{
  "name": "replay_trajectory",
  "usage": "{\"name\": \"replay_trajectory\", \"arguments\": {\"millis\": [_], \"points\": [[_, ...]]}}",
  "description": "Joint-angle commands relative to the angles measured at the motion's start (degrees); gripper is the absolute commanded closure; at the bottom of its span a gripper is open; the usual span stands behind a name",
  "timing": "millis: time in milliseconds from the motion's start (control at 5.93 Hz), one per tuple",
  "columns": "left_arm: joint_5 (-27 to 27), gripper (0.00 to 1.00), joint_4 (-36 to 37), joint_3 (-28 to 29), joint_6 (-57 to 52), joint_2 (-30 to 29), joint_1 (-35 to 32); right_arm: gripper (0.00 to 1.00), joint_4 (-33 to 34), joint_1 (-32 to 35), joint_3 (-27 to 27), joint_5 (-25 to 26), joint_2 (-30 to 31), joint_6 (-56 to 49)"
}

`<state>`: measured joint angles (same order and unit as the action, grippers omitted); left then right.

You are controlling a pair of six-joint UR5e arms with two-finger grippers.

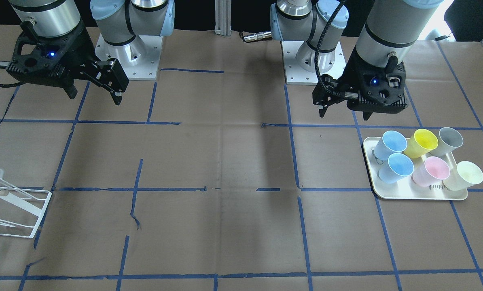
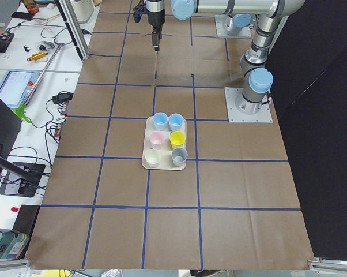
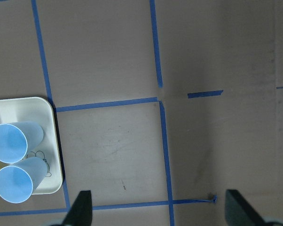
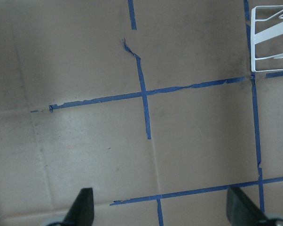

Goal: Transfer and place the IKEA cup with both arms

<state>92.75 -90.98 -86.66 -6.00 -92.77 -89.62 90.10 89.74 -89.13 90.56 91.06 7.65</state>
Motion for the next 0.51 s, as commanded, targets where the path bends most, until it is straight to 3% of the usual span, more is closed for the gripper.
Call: {"name": "replay_trajectory", "arguments": {"millis": [0, 337], "points": [[-0.9, 0.01, 0.7, -0.3, 3.9, 0.5, 0.1, 0.0, 0.0, 0.0, 0.0, 0.0, 0.0, 0.0], [-0.9, 0.01, 0.3, -0.3, 6.5, 0.7, 0.0, 0.0, -0.1, 0.0, 0.1, 0.1, 0.0, 0.0]]}}
